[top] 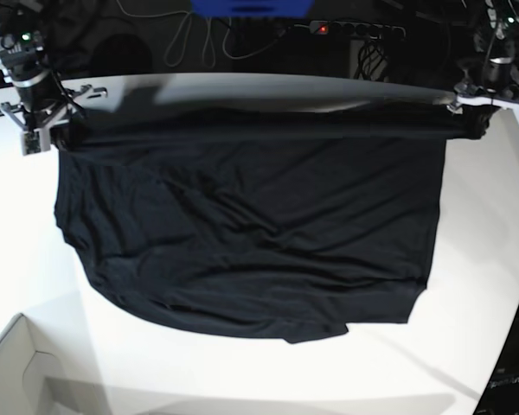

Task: Layout the t-shirt on the table in an organized manner, then fold the t-shirt properly
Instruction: 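Lift the collar edge with both grippers and pull it taut, then lower the right gripper along the shirt side and pinch fabric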

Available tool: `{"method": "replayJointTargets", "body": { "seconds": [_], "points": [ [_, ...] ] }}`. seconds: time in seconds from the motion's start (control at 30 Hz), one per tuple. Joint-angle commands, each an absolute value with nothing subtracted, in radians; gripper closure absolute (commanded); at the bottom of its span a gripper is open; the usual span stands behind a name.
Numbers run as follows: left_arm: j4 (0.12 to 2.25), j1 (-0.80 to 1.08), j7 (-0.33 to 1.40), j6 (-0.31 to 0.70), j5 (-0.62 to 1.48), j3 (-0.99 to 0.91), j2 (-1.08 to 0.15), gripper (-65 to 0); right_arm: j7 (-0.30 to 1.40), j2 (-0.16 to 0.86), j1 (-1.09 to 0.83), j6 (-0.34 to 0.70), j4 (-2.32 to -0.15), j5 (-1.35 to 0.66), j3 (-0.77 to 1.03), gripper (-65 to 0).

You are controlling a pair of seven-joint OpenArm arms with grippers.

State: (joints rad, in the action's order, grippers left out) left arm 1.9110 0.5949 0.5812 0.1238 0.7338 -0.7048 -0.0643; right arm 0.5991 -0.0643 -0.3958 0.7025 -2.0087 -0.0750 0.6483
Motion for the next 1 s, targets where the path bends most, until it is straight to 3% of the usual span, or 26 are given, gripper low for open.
{"method": "replayJointTargets", "body": {
  "seconds": [0.0,0.33,0.97],
  "points": [
    [1.925,0.59,0.562,0.119,0.739,-0.71,-0.07,-0.1,0.572,-0.059,-0.384,0.698,-2.023,-0.082,0.65,0.0],
    [1.862,0.521,0.562,0.117,0.737,-0.714,-0.07,-0.1,0.572,-0.068,-0.315,0.698,-2.005,-0.077,0.512,0.0],
    [1.845,0.507,0.562,0.12,0.739,-0.713,-0.074,-0.1,0.568,-0.016,-0.113,0.698,-1.79,-0.076,0.504,0.0]
  ]
}}
